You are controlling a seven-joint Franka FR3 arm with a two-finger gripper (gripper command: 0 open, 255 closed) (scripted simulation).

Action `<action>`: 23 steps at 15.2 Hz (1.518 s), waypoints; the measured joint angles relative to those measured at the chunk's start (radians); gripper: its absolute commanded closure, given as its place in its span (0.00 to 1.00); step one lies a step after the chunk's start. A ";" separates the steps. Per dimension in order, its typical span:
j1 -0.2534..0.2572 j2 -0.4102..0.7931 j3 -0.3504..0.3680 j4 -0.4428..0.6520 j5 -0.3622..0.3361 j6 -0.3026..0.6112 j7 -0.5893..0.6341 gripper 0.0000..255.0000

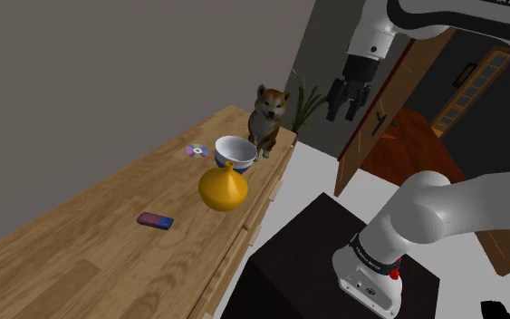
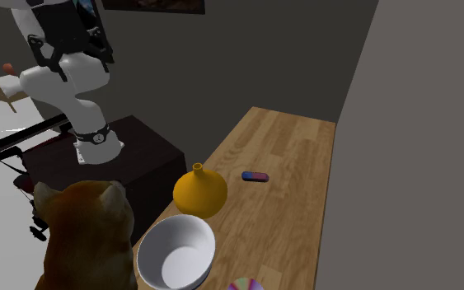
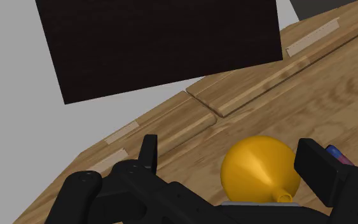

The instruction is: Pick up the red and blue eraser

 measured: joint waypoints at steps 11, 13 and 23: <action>0.083 0.211 0.074 -0.051 0.028 0.278 -0.052 0.00; 0.098 0.281 0.090 -0.037 0.030 0.339 -0.065 0.00; 0.175 0.600 0.184 0.031 0.016 0.612 -0.091 0.00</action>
